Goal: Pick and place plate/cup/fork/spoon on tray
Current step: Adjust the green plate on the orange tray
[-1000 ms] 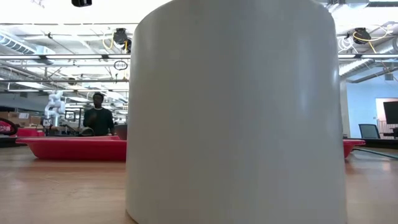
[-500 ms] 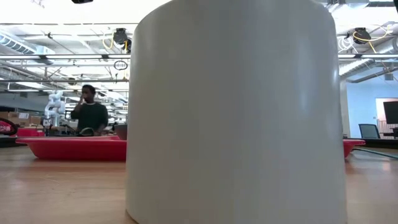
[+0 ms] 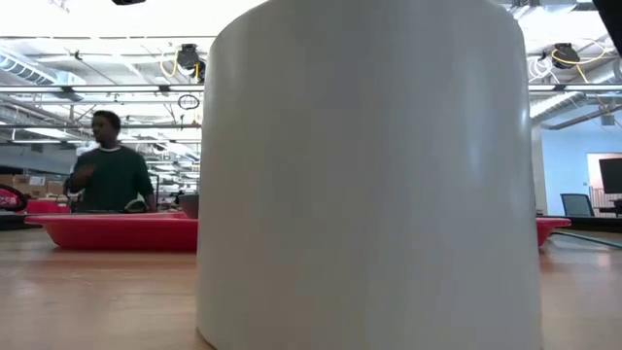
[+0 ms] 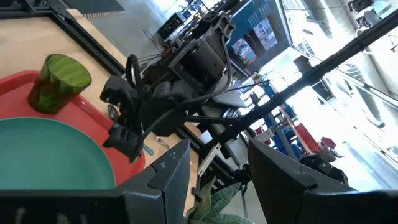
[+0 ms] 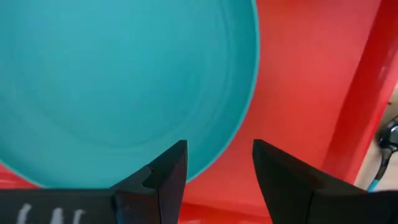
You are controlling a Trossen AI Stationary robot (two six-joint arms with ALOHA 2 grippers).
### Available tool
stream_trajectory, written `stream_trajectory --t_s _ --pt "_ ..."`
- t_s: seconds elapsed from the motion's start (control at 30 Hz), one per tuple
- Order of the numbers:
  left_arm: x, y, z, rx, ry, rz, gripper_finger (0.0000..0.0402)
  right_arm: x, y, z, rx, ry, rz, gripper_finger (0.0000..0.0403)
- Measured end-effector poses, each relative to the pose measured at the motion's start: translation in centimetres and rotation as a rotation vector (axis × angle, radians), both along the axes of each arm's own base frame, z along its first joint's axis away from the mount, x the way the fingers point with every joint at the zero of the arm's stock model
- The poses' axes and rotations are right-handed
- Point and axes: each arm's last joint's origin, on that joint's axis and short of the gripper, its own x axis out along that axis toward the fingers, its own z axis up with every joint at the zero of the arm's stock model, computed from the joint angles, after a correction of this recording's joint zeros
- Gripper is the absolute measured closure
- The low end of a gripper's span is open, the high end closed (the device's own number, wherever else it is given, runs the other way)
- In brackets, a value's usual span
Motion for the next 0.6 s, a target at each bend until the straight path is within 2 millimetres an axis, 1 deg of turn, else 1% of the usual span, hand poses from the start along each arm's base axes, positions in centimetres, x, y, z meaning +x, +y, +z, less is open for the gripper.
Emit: stream_trajectory --t_s 0.17,0.33,0.43,0.5,0.6 --pt "0.0 0.0 0.0 0.004 0.001 0.0 0.0238 -0.2 -0.1 -0.5 -0.007 0.021 -0.004 0.0227" --pt "0.0 0.0 0.0 0.02 -0.001 -0.002 0.0238 -1.0 -0.1 -2.4 -0.004 0.082 -0.012 0.0227" --pt "0.0 0.0 0.0 0.022 -0.001 0.001 0.0238 -1.5 -0.1 -3.5 0.001 0.101 -0.049 0.0227" --pt "0.0 0.0 0.0 0.022 -0.001 0.001 0.0238 -1.5 -0.1 -3.7 -0.004 0.103 -0.061 0.0227" --pt "0.0 0.0 0.0 0.022 -0.001 0.001 0.0238 -1.1 -0.1 -3.6 -0.003 0.059 -0.056 0.0227"
